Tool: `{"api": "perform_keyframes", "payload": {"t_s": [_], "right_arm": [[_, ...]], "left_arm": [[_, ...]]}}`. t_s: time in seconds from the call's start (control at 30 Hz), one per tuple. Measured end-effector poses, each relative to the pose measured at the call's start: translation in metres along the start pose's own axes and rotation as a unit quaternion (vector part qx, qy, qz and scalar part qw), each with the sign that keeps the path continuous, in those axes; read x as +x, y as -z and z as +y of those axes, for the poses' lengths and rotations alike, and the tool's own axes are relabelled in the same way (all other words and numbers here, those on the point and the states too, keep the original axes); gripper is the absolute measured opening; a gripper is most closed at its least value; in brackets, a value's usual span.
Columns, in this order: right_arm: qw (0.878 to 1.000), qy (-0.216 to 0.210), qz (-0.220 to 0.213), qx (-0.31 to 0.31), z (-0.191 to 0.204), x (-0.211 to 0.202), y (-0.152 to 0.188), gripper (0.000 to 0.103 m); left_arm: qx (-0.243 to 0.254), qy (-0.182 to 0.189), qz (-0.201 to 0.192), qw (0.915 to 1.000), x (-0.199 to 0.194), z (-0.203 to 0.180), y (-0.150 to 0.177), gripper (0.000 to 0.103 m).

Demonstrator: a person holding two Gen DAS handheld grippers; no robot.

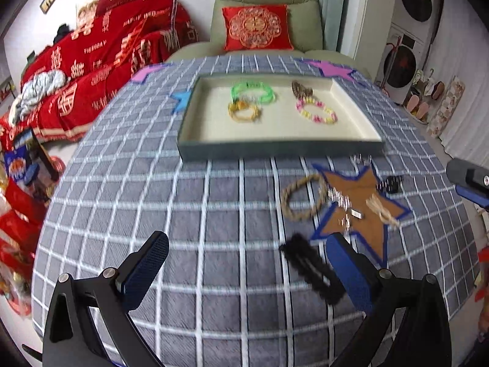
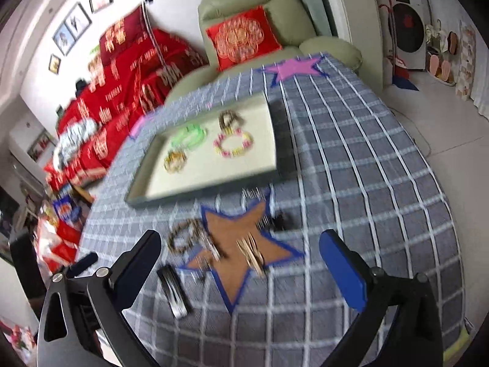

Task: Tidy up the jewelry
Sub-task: 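Withdraw both tools from the tray toward the black hair clips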

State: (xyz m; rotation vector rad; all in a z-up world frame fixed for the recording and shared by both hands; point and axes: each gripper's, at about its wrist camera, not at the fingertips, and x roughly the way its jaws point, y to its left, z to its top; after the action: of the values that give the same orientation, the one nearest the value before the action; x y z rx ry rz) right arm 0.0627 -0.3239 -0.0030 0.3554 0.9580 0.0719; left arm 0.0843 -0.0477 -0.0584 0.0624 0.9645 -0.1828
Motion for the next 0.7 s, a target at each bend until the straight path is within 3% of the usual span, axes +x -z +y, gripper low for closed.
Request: {"api": "perform_keyframes", "payload": {"t_s": [0.27,0.7], "right_arm": [[0.999,0.030,0.036,-0.005,-0.019,0.003,0.030,0.103],[0.996,0.069,0.048,-0.026,-0.031,0.016,0.029,0.103]], "left_arm": [[-0.009,0.010,0.028,0.9995,0.009,-0.013,0.022,0.103],[-0.020,0.000,0.052,0.9985,0.027,-0.031,0.028,0.103]]}}
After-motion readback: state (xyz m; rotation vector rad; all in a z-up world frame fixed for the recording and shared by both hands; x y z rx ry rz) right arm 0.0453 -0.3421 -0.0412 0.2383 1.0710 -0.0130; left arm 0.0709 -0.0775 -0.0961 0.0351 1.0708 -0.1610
